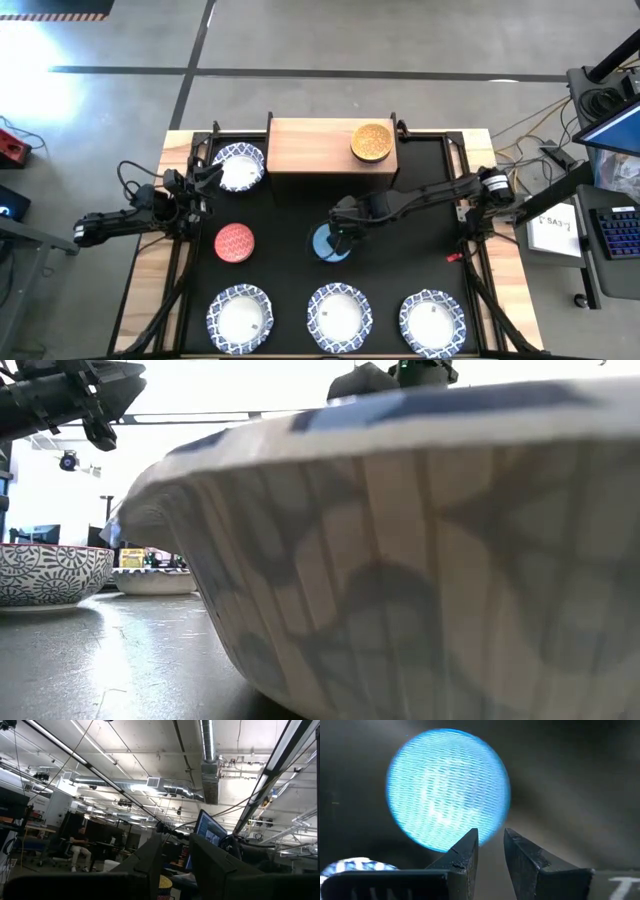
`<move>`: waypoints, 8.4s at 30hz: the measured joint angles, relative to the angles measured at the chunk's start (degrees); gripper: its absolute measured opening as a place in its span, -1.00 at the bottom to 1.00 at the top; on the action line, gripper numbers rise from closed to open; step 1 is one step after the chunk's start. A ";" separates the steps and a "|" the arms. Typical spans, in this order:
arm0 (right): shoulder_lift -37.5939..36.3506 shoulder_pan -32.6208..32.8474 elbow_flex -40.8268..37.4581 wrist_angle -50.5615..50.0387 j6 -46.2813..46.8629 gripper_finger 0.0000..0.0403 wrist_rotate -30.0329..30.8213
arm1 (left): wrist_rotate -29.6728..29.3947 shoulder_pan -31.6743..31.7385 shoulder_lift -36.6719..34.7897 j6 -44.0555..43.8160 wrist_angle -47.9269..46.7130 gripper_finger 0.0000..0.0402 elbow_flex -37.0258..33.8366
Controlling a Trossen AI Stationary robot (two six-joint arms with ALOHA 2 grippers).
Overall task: Place and stack bowls onto a shelf
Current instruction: Stack the light blue bowl on top of the yellow stacked bowls on the shelf, then stack the middle left red bowl on top of the light blue stacked bowls on the shelf
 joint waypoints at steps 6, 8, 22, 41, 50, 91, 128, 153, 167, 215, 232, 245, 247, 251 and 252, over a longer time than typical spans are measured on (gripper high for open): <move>2.09 1.14 -0.07 0.92 1.39 -0.59 0.46 | 0.00 0.01 0.00 0.00 -0.52 -0.59 0.00; 2.92 1.45 -0.07 1.62 1.93 -0.59 0.79 | 0.00 0.01 0.08 -0.02 -1.19 -0.59 0.00; 4.37 2.60 -0.18 1.92 4.05 -0.59 2.53 | 0.00 0.01 0.18 0.00 -1.71 -0.59 -0.01; 4.37 3.65 -3.63 1.38 8.04 -0.27 4.46 | 0.00 0.01 0.15 0.00 -1.70 -0.59 0.00; 4.31 3.65 -6.33 9.27 9.97 -0.21 4.47 | 0.00 0.01 0.15 -0.02 -1.71 -0.59 -0.02; 4.01 3.55 -11.05 20.76 6.27 -0.93 5.01 | 0.00 0.01 0.15 0.00 -1.68 -0.59 0.00; -19.95 -17.17 4.59 -1.18 -9.12 -0.93 16.40 | 0.00 0.01 0.20 -0.01 -2.19 -0.59 0.00; -19.38 -29.70 4.59 -8.59 -14.66 -0.94 25.51 | 0.00 -0.01 0.20 -0.01 -2.21 -0.59 -0.01; -18.63 -30.51 4.39 -10.91 -15.53 -0.94 25.14 | 0.00 -0.01 0.20 0.00 -2.25 -0.59 0.00; -26.89 -26.98 4.35 -1.55 -31.74 -0.50 21.56 | 0.00 0.01 0.22 0.00 -2.32 -0.59 -0.01; -27.67 -17.76 4.35 2.51 -37.39 -0.54 12.24 | 0.00 -0.01 0.26 -0.02 -0.87 -0.59 0.00; -27.94 -11.79 4.35 1.90 -39.70 -0.57 11.30 | 0.28 -0.03 1.90 -9.57 -6.35 -0.59 0.00; -27.96 -11.29 4.35 1.10 -38.84 -0.56 11.29 | 0.46 -0.01 3.51 -13.73 -10.85 -0.59 0.00; -27.96 -11.01 4.35 -1.59 -37.97 -0.57 11.32 | 0.46 -0.01 7.85 -19.47 -13.21 -0.59 0.00; -27.94 -11.07 4.35 -2.10 -37.94 -0.57 11.33 | 0.46 -0.01 9.05 -20.70 -13.20 -0.59 0.00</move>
